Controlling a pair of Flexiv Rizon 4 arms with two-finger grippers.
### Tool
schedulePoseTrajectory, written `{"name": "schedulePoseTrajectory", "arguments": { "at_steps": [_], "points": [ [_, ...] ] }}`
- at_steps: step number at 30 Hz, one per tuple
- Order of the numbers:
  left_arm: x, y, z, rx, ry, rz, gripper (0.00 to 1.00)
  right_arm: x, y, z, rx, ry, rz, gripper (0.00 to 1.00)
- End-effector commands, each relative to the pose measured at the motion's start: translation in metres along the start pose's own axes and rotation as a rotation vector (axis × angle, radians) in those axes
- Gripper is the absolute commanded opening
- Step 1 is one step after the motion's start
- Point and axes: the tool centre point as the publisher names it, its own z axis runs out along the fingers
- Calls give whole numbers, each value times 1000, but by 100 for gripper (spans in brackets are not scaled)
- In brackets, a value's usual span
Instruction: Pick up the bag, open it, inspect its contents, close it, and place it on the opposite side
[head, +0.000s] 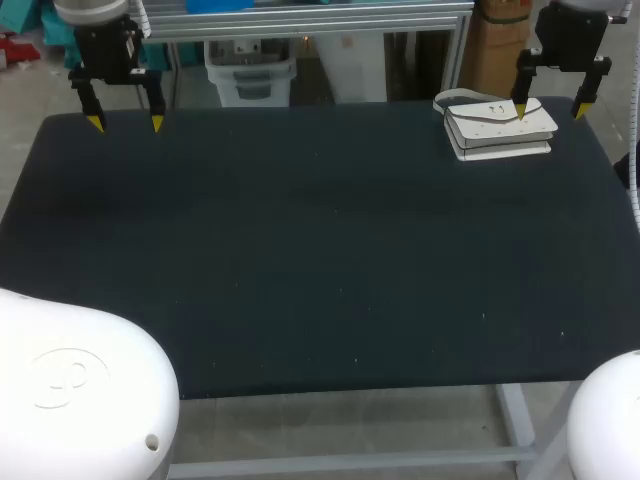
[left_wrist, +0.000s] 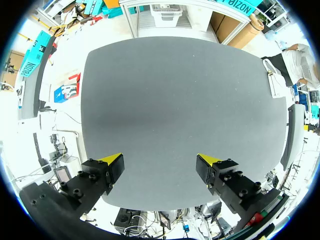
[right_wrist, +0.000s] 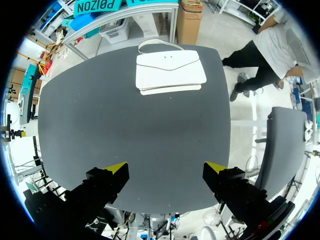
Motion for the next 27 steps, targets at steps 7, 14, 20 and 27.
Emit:
{"name": "schedulePoseTrajectory", "arguments": {
  "at_steps": [7, 14, 20, 27],
  "points": [
    [1, 0, 0, 0, -2, -1, 100, 0, 0, -1, 2, -2, 0, 100],
    [1, 0, 0, 0, -2, -1, 100, 0, 0, -1, 2, -2, 0, 100],
    [6, 4, -2, 34, 4, 70, 100, 0, 1, 0, -1, -4, -5, 100],
    [22, 21, -4, 93, 53, 277, 100, -6, 5, 3, -17, 57, -84, 100]
  ]
}}
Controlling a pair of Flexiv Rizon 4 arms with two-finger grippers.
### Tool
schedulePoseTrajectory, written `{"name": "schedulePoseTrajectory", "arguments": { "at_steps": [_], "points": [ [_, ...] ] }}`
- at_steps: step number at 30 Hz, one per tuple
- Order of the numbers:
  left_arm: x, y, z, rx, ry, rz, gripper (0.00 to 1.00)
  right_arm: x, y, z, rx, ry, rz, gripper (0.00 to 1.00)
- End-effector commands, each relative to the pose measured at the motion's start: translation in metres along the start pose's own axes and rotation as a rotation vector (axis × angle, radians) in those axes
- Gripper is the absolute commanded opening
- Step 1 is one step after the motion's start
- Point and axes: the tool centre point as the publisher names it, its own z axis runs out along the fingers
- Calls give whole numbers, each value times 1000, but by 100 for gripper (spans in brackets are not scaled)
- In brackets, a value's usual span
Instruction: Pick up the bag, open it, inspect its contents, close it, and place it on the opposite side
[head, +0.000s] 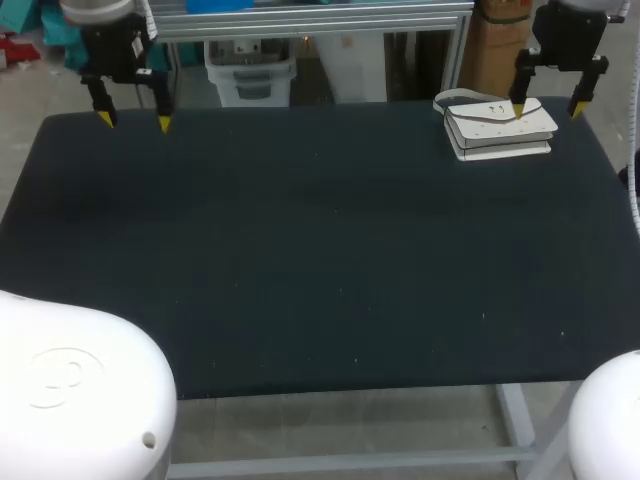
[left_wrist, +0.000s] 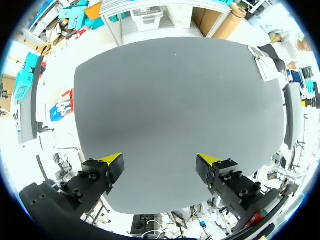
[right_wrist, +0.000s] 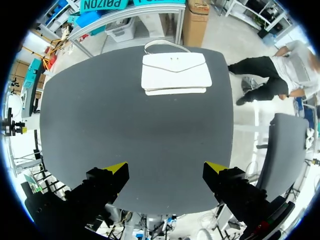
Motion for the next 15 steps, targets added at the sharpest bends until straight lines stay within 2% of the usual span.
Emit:
{"name": "schedulePoseTrajectory", "arguments": {
  "at_steps": [1, 10, 15],
  "points": [
    [7, 17, 1, 74, 23, 86, 100, -13, 0, 2, -6, 39, -17, 100],
    [33, 35, 7, 173, 103, 407, 100, -37, 7, 10, 34, 100, 45, 100],
    [52, 42, 15, 221, 109, 608, 100, -51, 16, 18, 70, 143, 86, 100]
  ]
}}
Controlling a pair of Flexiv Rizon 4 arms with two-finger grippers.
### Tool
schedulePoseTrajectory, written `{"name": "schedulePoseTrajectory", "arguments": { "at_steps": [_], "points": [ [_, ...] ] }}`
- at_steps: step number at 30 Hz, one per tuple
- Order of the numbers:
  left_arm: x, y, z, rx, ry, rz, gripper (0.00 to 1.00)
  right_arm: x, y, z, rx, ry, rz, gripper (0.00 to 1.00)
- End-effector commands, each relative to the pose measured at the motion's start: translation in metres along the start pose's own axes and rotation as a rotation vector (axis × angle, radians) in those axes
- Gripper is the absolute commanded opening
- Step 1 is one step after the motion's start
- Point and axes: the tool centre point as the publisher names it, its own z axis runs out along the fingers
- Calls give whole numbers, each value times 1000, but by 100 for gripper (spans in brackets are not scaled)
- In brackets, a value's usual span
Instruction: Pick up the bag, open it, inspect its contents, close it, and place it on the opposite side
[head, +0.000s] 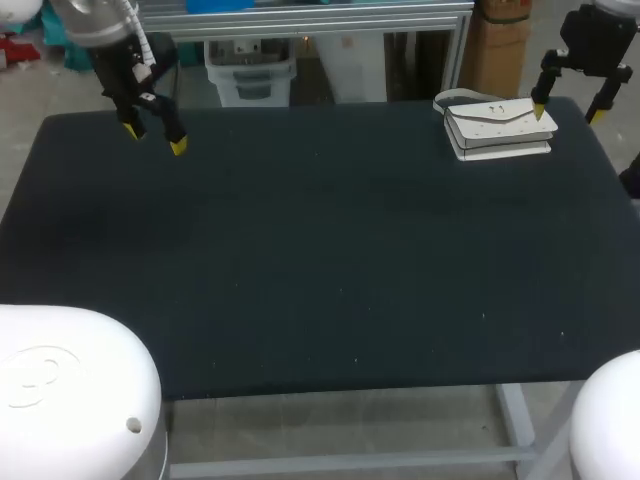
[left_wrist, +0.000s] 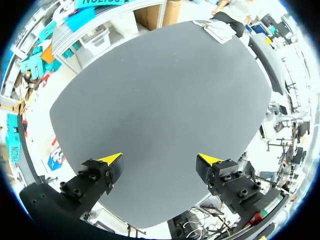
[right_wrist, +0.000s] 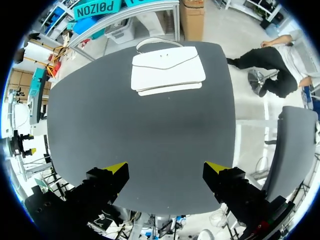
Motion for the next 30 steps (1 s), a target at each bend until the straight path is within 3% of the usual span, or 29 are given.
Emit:
{"name": "schedulePoseTrajectory", "arguments": {
  "at_steps": [1, 16, 30],
  "points": [
    [14, 6, 10, 148, -8, 209, 100, -14, 17, 5, 46, 48, 23, 100],
    [45, 2, 31, 336, 93, 679, 100, -50, 54, 31, 112, 135, 93, 100],
    [62, -21, 48, 488, 206, 733, 100, -60, 70, 52, 125, 251, 116, 100]
  ]
}}
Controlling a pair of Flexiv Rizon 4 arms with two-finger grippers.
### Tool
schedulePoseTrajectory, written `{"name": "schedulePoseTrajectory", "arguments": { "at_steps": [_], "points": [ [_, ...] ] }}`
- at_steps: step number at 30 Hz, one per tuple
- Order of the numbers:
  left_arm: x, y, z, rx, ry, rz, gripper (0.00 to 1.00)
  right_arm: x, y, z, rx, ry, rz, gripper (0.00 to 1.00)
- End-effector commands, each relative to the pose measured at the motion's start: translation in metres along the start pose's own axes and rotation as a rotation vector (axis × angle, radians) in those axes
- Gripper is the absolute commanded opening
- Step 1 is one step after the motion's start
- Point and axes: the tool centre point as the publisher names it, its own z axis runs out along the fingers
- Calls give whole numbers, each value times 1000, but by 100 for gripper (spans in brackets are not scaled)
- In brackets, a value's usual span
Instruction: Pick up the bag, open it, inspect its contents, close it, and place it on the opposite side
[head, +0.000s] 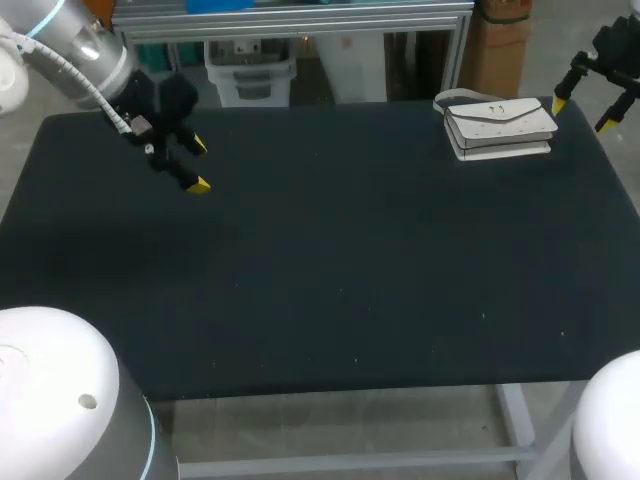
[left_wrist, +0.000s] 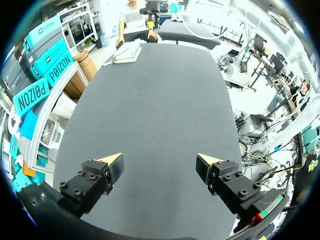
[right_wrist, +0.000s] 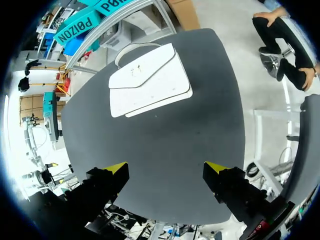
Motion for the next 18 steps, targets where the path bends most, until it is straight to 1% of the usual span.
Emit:
{"name": "schedulePoseTrajectory", "arguments": {
  "at_steps": [1, 10, 13, 18],
  "points": [
    [-4, 0, 12, 133, 6, 3, 100, -4, 9, 6, 61, 17, 3, 100],
    [-8, -4, 21, 183, 9, 35, 100, -6, 19, 13, 62, 48, 8, 100],
    [-9, -12, 32, 179, -16, 32, 100, -7, 23, 16, 61, 57, 12, 100],
    [-14, -20, 47, 178, -20, 31, 100, -9, 29, 20, 62, 71, 19, 100]
  ]
}}
